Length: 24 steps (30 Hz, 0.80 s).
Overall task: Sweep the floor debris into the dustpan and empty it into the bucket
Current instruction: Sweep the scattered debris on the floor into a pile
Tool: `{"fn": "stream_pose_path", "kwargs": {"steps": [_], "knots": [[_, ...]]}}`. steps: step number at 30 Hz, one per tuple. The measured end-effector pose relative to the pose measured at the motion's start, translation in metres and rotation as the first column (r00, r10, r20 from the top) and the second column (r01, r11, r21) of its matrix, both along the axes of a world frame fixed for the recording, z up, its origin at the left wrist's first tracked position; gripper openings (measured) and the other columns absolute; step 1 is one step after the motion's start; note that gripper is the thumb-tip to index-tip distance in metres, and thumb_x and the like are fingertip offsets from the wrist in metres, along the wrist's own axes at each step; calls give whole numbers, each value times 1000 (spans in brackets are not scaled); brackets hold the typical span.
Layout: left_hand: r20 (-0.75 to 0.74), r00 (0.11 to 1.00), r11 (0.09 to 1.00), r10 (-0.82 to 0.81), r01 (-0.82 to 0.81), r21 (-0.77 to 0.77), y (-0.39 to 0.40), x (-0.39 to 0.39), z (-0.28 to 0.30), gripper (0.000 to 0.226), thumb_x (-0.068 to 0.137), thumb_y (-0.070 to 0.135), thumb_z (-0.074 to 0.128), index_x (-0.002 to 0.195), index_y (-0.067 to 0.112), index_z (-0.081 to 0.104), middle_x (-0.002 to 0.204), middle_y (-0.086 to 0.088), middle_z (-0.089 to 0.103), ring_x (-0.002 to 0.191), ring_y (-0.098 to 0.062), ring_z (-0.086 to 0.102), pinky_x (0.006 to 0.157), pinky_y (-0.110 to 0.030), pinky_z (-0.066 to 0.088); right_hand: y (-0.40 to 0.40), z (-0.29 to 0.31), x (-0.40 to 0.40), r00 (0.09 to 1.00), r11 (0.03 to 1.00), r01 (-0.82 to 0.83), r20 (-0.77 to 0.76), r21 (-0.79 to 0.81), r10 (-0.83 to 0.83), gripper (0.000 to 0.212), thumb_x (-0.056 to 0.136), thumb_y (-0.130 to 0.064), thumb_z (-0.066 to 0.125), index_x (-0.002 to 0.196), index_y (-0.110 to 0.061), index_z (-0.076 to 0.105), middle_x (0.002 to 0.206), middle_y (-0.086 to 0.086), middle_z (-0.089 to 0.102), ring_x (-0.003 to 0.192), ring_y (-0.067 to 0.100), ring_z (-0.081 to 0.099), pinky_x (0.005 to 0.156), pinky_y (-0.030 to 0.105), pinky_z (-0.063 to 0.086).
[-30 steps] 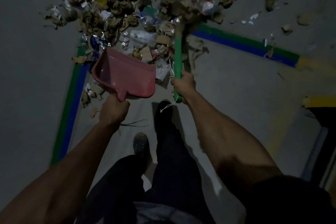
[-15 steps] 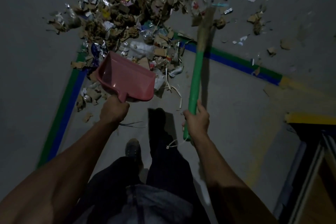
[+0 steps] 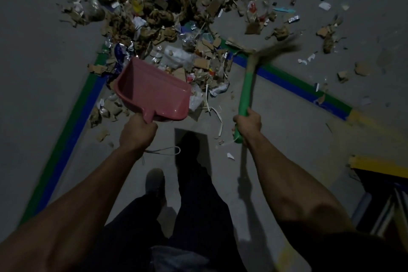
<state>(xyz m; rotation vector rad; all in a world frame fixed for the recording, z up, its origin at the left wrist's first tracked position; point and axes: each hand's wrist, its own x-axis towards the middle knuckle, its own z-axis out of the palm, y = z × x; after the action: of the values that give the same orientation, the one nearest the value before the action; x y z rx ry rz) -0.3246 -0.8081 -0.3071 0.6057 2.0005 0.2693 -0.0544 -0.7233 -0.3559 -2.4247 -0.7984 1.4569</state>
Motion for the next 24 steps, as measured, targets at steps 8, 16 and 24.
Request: {"fn": "stream_pose_path", "kwargs": {"steps": [8,16,24], "knots": [[6,998,998,63,-63,8,23,12,0,48,66,29,47,98,-7,53,98,-40,57,92,-57,57,64,-53,47,49,12,-23,951,948,-309,26,79,308,66,83,-11,62,146,-21,44,98,14,67,65,31,68,62,38,60],[-24,999,998,34,-32,63,51,24,14,29,69,28,48,86,6,54,91,-35,60,85,-52,61,65,-53,50,-5,24,32,998,987,28,57,160,-38,73,82,-12,65,148,-30,39,87,-11,60,45,16,59,42,26,50],[-84,996,998,37,-32,56,59,21,-12,25,68,29,48,77,7,54,70,-19,57,72,-43,63,61,-42,47,95,-9,86,974,985,134,170,106,-151,56,86,-6,65,140,-13,50,102,19,67,55,21,61,58,33,54]]}}
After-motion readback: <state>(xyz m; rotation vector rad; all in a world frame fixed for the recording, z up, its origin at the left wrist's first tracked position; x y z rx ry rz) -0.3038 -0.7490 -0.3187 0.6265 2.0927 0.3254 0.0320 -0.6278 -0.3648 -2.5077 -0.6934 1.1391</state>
